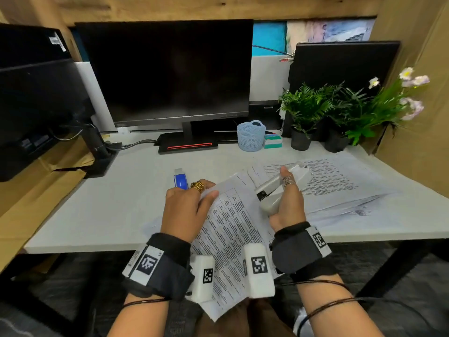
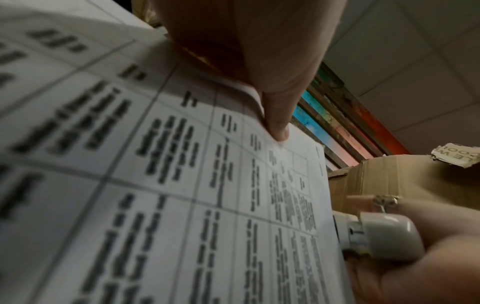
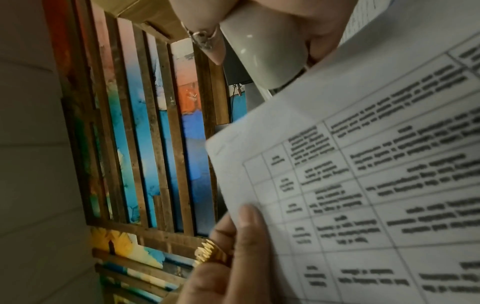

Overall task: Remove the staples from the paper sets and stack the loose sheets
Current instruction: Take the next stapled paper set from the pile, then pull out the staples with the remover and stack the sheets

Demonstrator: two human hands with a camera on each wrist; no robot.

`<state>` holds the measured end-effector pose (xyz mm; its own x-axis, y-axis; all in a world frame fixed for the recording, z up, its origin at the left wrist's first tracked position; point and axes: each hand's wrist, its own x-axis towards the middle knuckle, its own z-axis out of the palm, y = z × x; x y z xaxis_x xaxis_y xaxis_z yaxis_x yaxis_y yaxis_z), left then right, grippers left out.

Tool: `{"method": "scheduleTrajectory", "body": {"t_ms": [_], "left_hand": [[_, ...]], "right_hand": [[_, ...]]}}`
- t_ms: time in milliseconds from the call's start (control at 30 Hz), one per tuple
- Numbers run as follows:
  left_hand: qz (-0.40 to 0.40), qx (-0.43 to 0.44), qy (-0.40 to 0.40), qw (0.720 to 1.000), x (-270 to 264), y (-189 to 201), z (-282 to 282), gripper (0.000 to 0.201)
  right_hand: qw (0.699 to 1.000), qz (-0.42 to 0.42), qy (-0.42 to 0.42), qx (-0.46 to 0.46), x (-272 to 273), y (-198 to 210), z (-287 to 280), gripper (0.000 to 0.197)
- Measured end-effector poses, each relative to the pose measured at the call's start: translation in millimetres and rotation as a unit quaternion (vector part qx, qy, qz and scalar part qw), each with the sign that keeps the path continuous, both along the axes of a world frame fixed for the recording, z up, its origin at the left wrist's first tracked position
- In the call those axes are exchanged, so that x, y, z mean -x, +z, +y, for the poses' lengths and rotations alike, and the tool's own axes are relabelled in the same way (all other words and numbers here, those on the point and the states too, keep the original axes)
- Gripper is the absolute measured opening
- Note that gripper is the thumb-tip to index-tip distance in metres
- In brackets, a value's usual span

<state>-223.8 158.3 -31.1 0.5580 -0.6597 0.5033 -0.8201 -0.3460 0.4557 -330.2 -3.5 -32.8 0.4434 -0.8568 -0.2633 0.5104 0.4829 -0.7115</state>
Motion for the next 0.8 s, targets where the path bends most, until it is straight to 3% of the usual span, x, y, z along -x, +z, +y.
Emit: {"method": "scheduleTrajectory", "body": {"t_ms": [133,233,500,667,800], "left_hand": [[-0.007,-0.03,-0.008,1.0,7,-3,-8,0.059],[0.017,-0.017,-0.023,0.999,15,-3,-8,0.056],[0.046,-0.044,-0.099,0.993,25,1,-10,0.011],[0.015,-0.071,-0.062,0.995,40,5,-28,0.026],[0.042,-0.063,-0.038,0.996,41,1,-28,0.031]], "right_hand": [[0.999,0.021,-0.027,0.004,2,4,2,0.019],[0.999,0.035,-0.033,0.006,1,4,2,0.024],[0.997,0.049,-0.026,0.054,1,1,6,0.042],[0.99,0.088,0.001,0.112,-4,-1,16,0.017],[0.985,0.102,-0.012,0.137,2,-4,14,0.013]]}}
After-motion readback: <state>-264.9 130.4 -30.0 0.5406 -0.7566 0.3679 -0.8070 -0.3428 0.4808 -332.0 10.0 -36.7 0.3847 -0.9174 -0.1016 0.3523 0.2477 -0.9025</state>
